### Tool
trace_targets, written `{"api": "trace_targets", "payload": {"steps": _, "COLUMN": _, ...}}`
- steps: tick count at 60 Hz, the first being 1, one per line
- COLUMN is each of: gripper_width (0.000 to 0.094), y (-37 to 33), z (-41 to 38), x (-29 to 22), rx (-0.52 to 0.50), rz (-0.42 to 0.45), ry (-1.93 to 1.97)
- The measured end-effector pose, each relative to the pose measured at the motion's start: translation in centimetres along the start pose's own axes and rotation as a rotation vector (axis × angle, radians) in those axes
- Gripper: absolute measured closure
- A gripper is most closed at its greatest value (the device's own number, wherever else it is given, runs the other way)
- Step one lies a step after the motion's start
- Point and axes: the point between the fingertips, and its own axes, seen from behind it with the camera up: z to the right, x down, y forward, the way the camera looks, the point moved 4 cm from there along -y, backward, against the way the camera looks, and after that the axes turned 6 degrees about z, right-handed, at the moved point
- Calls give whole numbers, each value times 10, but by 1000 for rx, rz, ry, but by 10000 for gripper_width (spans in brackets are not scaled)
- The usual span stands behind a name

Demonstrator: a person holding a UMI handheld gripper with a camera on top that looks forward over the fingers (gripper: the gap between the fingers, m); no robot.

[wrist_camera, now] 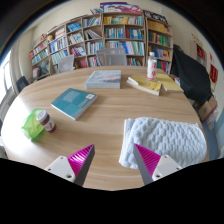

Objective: Fold towel

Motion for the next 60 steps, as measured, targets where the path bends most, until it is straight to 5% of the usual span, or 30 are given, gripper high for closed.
{"api": "trace_targets", "payload": {"steps": 10, "gripper_width": 177, "y": 79, "z": 6, "x": 46, "rx": 82, "rz": -104, "ry": 7}}
{"api": "trace_targets", "payload": {"steps": 21, "gripper_width": 593, "y": 85, "z": 15, "x": 42, "rx": 124, "rz": -55, "ry": -60}}
{"api": "trace_targets", "payload": {"steps": 23, "gripper_width": 814, "y": 87, "z": 24, "x": 41, "rx": 149, "rz": -53, "ry": -66}}
{"api": "trace_targets", "payload": {"steps": 24, "gripper_width": 830, "y": 88, "z": 25, "x": 40, "rx": 151, "rz": -50, "ry": -61}}
{"api": "trace_targets", "payload": {"steps": 38, "gripper_width": 923, "y": 76, "z": 26, "x": 31, "rx": 61, "rz": -93, "ry": -29}}
{"api": "trace_targets", "payload": {"steps": 52, "gripper_width": 922, "y": -2, "z": 103, "x": -69, "rx": 27, "rz": 111, "ry": 128}}
{"api": "trace_targets", "payload": {"steps": 60, "gripper_width": 920, "y": -32, "z": 192, "x": -74, "rx": 89, "rz": 113, "ry": 182}}
